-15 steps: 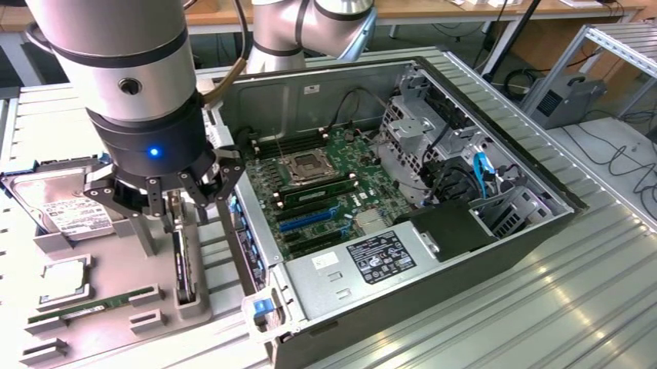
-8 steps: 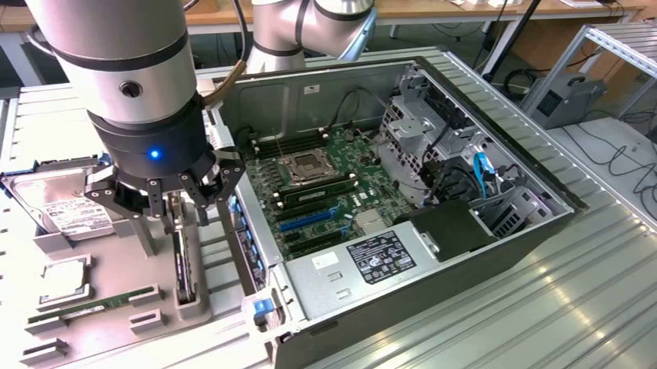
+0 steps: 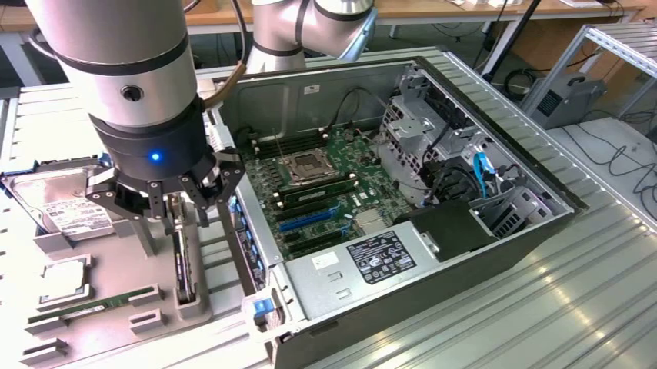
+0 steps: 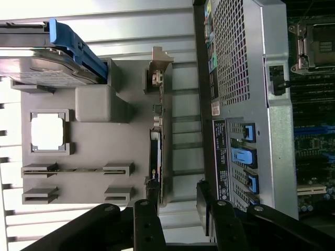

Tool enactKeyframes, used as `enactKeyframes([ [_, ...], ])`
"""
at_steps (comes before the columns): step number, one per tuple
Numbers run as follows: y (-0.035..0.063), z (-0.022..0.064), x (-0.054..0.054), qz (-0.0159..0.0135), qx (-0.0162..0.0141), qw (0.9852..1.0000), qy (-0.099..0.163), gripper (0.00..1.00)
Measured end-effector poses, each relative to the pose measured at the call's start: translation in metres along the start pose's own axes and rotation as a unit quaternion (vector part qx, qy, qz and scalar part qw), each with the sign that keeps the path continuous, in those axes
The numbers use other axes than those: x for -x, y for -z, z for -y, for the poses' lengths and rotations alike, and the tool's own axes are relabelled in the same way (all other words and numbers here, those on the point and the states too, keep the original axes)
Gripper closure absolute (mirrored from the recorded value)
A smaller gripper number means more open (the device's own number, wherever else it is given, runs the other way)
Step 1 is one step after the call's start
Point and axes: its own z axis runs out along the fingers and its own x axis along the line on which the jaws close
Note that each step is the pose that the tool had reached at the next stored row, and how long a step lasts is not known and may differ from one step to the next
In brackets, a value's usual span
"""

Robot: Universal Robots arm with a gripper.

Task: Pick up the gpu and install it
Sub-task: 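Pick up the gpu and move the gpu toward the slot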

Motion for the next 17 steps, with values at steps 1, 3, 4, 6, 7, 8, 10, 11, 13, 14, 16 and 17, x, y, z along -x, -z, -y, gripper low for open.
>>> enactKeyframes([
  [1,-0.0003,0.0,0.0,0.0,0.0,1.0,0.0,0.58],
  [3,-0.0009,0.0,0.0,0.0,0.0,1.0,0.0,0.58],
  [4,-0.0011,0.0,0.0,0.0,0.0,1.0,0.0,0.58],
  [6,-0.0017,0.0001,-0.0001,0.0,0.0,1.0,0.0,0.58],
  [7,-0.002,0.0001,-0.0001,0.0,0.0,1.0,0.0,0.58],
  [8,-0.0024,0.0001,0.0,0.0,0.0,1.0,0.0,0.58],
  [10,-0.003,0.0001,-0.0001,0.0,0.0,1.0,0.0,0.58],
  [11,-0.0034,0.0002,-0.0001,0.0,0.0,1.0,0.0,0.58],
  [13,-0.0039,0.0002,-0.0001,0.0,0.0,1.0,0.0,0.58],
  [14,-0.0042,0.0002,-0.0001,0.0,0.0,1.0,0.0,0.58],
  [16,-0.005,0.0002,-0.0001,0.0,0.0,1.0,0.0,0.58],
  [17,-0.0053,0.0002,-0.0001,0.0,0.0,1.0,0.0,0.58],
])
